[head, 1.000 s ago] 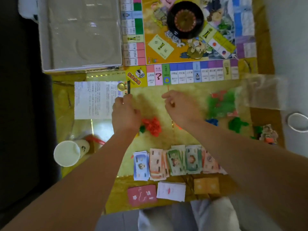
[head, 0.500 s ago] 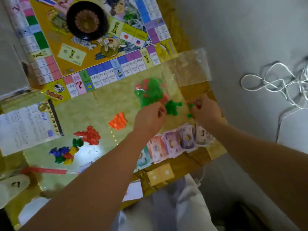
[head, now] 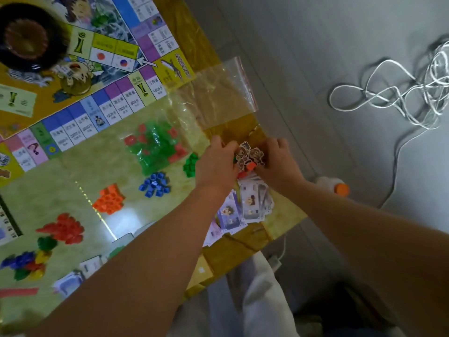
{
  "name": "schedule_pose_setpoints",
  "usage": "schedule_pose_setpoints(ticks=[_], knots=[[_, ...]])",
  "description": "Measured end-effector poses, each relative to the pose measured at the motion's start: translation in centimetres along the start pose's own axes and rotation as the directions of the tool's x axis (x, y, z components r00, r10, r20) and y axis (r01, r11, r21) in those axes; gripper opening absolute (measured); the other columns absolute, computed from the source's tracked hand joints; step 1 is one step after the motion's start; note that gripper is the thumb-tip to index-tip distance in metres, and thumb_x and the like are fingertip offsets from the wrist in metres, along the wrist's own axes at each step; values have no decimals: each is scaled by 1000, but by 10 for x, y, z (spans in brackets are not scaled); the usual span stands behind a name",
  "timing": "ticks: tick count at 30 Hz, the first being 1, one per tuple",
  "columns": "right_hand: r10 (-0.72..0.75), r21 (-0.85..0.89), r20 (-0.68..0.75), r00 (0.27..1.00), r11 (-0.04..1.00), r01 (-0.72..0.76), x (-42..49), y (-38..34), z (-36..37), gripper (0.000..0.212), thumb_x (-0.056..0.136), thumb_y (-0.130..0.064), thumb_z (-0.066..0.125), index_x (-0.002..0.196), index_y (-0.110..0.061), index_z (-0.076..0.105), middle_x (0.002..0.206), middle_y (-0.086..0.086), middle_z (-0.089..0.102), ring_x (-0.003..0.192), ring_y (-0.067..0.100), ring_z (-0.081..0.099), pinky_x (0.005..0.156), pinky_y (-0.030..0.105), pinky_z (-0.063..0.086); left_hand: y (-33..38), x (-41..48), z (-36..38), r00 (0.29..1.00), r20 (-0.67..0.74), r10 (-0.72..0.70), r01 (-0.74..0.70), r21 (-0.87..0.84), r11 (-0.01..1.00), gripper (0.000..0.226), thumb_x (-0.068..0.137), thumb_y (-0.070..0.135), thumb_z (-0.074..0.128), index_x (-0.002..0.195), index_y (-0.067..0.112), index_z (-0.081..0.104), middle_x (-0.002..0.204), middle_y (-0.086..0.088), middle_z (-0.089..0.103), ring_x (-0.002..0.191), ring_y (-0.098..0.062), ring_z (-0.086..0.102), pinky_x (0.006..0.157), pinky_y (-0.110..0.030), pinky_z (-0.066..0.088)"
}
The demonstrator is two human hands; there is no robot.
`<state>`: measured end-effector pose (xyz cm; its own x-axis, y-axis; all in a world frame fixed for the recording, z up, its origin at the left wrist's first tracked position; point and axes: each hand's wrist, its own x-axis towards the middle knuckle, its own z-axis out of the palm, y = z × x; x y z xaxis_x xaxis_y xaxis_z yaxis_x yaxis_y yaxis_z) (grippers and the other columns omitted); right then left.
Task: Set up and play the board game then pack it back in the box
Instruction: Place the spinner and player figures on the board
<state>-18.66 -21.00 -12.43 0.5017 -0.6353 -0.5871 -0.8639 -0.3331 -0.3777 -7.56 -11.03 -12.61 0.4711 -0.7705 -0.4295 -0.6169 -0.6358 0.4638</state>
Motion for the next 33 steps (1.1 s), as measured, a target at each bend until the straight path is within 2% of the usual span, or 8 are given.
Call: schedule_pose_setpoints(ticks=[5, 11, 15, 18, 22, 25, 29, 33], knots=[[-63, 21, 9, 998, 998, 63, 8, 6, -1, 38, 86, -18, 66, 119, -11, 49, 118, 9, 45, 96, 26, 55, 78, 31, 43, -3, 1, 1, 998, -44, -41, 43, 42, 998, 15, 88, 20, 61, 103, 19, 58, 104, -3, 49, 85, -20, 52, 62, -32, 40], [-15, 136, -27, 1000, 991, 19, 14, 6, -2, 35, 83, -12, 68, 114, -11, 52, 113, 9, 51, 95, 24, 53, 77, 28, 36, -14, -5, -3, 996, -9, -93, 93, 95, 991, 13, 84, 20, 61, 97, 21, 60, 107, 0, 52, 89, -19, 53, 63, -29, 35], [0, 206, -62, 998, 978, 13, 16, 7, -2, 28, 84, -4, 63, 111, -12, 59, 106, 6, 53, 87, 15, 47, 75, 25, 36, -18, -6, -7, 995, -11, -98, 98, 95, 991, 23, 81, 23, 65, 101, 23, 54, 108, 2, 53, 90, -18, 54, 62, -28, 38], [31, 332, -82, 996, 943, -2, 15, 5, -5, 22, 85, -1, 59, 102, -15, 64, 87, -4, 57, 75, 10, 50, 68, 25, 40, -17, -4, -6, 997, -35, -68, 72, 124, 990, 37, 78, 32, 69, 109, 23, 53, 112, 2, 50, 96, -17, 52, 64, -28, 37], [22, 391, -75, 997, 920, 9, 16, 5, -11, 10, 90, -8, 52, 85, -16, 53, 73, -2, 50, 66, 14, 45, 57, 26, 35, -11, 2, -2, 997, -43, -61, 69, 222, 973, 43, 79, 34, 72, 115, 21, 54, 117, -3, 46, 108, -21, 46, 76, -29, 38], [22, 500, -17, 1000, 866, -10, 14, 4, -15, 20, 94, -12, 45, 74, -16, 43, 65, 0, 42, 59, 14, 37, 56, 30, 31, -5, 6, 1, 996, -46, -81, 88, 208, 974, 40, 80, 37, 72, 113, 21, 55, 118, -4, 45, 109, -22, 45, 83, -32, 41], [-65, 389, -9, 998, 919, 64, 10, -2, -10, 11, 90, -19, 52, 82, -12, 49, 64, 0, 49, 55, 14, 42, 54, 31, 37, -2, 9, 1, 992, -64, -109, 117, 138, 983, 46, 77, 44, 74, 112, 21, 55, 116, -3, 47, 109, -22, 46, 86, -34, 45], [-7, 126, 66, 998, 992, -2, 15, -9, 3, 42, 78, -41, 75, 101, -17, 49, 90, 2, 63, 78, 20, 61, 67, 37, 53, -9, 2, -6, 992, -62, -111, 118, 140, 983, 50, 73, 47, 74, 113, 22, 55, 115, -1, 48, 106, -20, 47, 81, -30, 39]])
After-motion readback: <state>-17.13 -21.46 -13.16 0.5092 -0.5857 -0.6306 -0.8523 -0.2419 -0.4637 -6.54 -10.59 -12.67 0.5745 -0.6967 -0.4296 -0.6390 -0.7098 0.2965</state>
